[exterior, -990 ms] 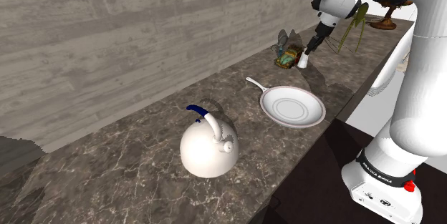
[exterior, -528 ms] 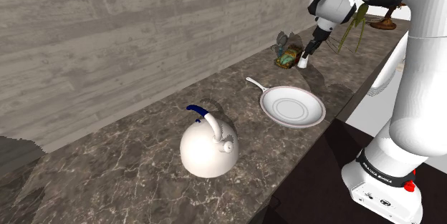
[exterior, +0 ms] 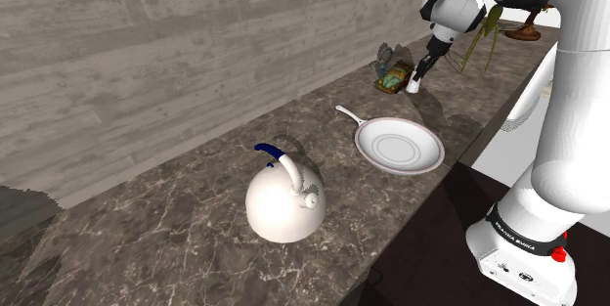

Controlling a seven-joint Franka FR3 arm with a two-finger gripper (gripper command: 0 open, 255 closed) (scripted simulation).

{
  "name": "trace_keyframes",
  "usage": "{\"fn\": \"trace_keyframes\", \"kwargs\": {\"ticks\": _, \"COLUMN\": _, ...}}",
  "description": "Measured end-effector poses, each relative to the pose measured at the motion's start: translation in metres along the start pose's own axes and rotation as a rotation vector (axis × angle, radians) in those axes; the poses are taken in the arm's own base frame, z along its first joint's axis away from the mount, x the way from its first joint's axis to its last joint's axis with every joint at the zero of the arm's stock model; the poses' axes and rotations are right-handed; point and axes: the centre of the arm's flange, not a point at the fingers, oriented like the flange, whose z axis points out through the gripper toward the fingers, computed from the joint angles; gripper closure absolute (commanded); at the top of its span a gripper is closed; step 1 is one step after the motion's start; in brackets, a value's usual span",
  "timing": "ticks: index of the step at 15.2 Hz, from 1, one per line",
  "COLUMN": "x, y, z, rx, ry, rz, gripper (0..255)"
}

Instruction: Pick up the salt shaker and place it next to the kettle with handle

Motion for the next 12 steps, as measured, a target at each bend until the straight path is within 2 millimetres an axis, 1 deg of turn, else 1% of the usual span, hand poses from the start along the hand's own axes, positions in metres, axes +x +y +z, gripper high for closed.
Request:
{"fn": "trace_keyframes", "kwargs": {"ticks": 7, "x": 0.001, "y": 0.000, "z": -0.002, "rx": 0.000, "ry": 0.000, "rz": 0.000, "gripper": 255}}
{"fn": "trace_keyframes", "kwargs": {"ticks": 12, "x": 0.006, "y": -0.003, "z": -0.025, "rx": 0.000, "ry": 0.000, "rz": 0.000, "gripper": 255}}
